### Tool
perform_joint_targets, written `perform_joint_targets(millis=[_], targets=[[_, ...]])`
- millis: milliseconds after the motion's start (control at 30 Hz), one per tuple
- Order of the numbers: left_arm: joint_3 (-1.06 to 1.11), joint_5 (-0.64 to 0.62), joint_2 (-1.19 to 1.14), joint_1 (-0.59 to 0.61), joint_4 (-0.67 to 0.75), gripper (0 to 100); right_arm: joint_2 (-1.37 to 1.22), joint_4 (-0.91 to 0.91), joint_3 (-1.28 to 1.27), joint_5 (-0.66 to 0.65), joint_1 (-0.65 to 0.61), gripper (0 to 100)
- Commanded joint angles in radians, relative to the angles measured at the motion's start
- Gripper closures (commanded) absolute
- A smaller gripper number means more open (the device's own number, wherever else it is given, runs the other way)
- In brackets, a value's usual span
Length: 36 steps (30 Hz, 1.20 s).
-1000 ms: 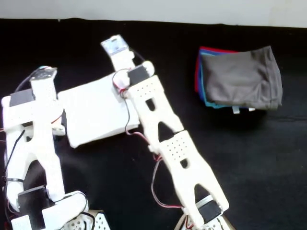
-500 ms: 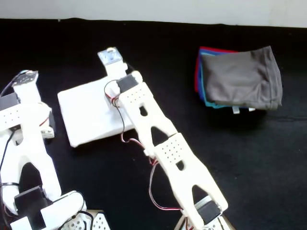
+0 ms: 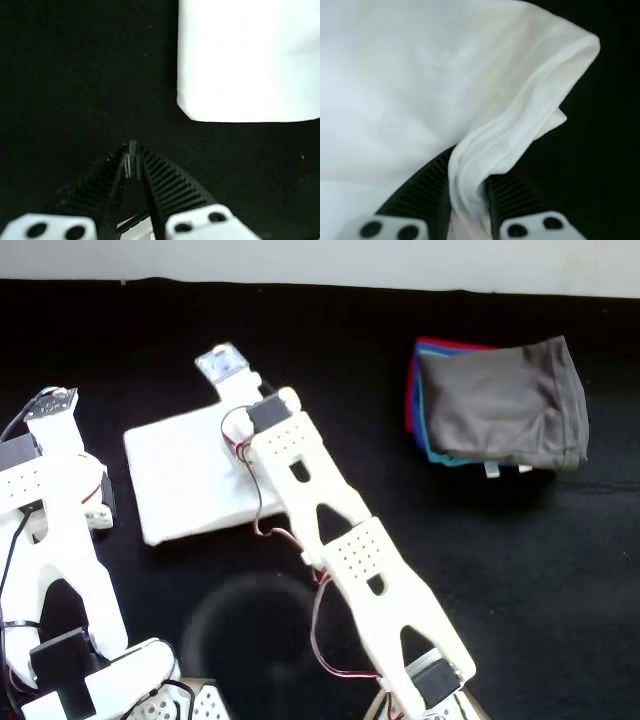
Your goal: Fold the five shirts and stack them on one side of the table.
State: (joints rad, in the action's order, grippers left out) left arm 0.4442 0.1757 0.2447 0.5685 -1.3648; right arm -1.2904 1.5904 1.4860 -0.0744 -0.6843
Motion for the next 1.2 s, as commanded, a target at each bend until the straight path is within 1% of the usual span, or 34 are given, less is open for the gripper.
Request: perform_joint_targets(millis=[0, 100, 267, 567, 633, 767, 900, 1033, 1167], targets=[[-0.036, 0.006, 0.015, 0.01, 0.005, 99, 0.071, 0.113, 0.094, -0.012, 0.018, 99.2], [-0.028, 0.005, 0.015, 0.01, 0.031, 99, 0.116, 0.177, 0.168, -0.012, 0.022, 99.2], [-0.028, 0.005, 0.01, 0.01, 0.038, 99, 0.193, 0.177, 0.176, -0.012, 0.051, 99.2], [-0.031, 0.005, 0.013, 0.01, 0.038, 99, 0.223, 0.176, 0.186, -0.017, 0.231, 99.2], [-0.033, 0.005, 0.013, 0.01, 0.038, 99, 0.274, 0.176, 0.18, -0.017, 0.275, 99.3], [-0.036, 0.008, 0.012, 0.01, 0.038, 99, 0.435, 0.177, 0.035, -0.017, 0.355, 99.3], [-0.035, 0.008, 0.013, 0.01, 0.038, 99, 0.659, 0.176, -0.193, -0.023, 0.415, 99.3], [-0.035, 0.006, 0.013, 0.008, 0.038, 99, 0.851, 0.17, -0.387, -0.104, 0.475, 99.2], [-0.03, 0.006, 0.013, 0.007, 0.038, 99, 0.908, 0.17, -0.458, -0.166, 0.572, 99.2]])
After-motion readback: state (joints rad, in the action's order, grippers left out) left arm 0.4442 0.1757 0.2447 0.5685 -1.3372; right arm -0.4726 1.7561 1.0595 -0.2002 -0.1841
